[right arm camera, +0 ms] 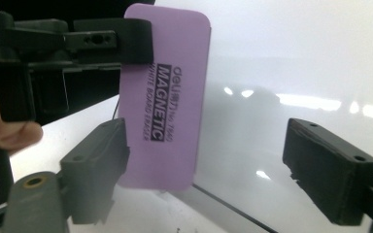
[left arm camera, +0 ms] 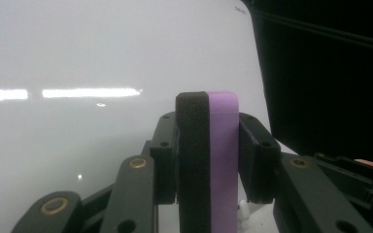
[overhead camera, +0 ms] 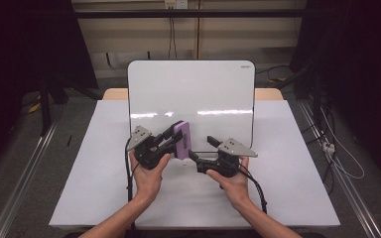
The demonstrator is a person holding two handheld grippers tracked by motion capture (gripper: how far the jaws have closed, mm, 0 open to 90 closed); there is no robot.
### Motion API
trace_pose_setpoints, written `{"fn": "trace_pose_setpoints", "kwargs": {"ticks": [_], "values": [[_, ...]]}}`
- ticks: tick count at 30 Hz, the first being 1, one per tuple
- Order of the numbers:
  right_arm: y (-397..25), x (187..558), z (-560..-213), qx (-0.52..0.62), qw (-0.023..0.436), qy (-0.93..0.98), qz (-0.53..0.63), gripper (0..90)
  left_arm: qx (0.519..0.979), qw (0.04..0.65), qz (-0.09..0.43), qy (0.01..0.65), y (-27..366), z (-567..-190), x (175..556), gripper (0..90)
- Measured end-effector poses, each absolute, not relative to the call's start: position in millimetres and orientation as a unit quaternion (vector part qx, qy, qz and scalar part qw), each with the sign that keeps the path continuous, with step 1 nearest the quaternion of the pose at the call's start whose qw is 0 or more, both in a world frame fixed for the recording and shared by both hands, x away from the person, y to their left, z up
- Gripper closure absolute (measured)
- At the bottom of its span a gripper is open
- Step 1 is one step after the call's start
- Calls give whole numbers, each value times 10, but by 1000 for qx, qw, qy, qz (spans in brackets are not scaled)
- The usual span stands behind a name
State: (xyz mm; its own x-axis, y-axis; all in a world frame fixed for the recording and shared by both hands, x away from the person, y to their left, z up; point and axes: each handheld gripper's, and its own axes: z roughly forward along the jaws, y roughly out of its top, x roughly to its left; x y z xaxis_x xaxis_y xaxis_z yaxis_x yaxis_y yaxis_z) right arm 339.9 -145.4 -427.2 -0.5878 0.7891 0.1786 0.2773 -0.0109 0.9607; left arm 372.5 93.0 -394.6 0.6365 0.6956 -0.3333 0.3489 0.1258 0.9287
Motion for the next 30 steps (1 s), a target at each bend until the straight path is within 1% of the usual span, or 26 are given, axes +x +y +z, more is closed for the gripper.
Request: {"fn": "trace_pose_setpoints", "kwargs": {"ticks": [3,5,8,11,14,21,23,27,30], "values": [[-1481,3400,-4270,400,218,673,583,130,651,628,139,403,968,-3927,3740,641],[-1501,3407,-4279,399,211,677,582,116,659,622,147,398,990,-3927,3742,641],[-1531,3403,-4295,399,219,685,569,101,665,616,147,396,1023,-3919,3746,641],[-1568,3413,-4301,407,225,685,561,67,675,606,151,392,1059,-3896,3743,642],[-1613,3405,-4303,411,233,688,551,60,694,588,167,380,1086,-3858,3741,642],[-1762,3385,-4297,417,245,686,544,58,716,564,188,365,1128,-3778,3717,645],[-1817,3363,-4302,419,249,688,538,58,719,562,186,363,1136,-3761,3717,646],[-1948,3315,-4313,425,257,684,535,57,731,551,201,350,1154,-3731,3706,646],[-2031,3258,-4296,438,250,673,541,53,734,546,205,348,1177,-3715,3696,646]]}}
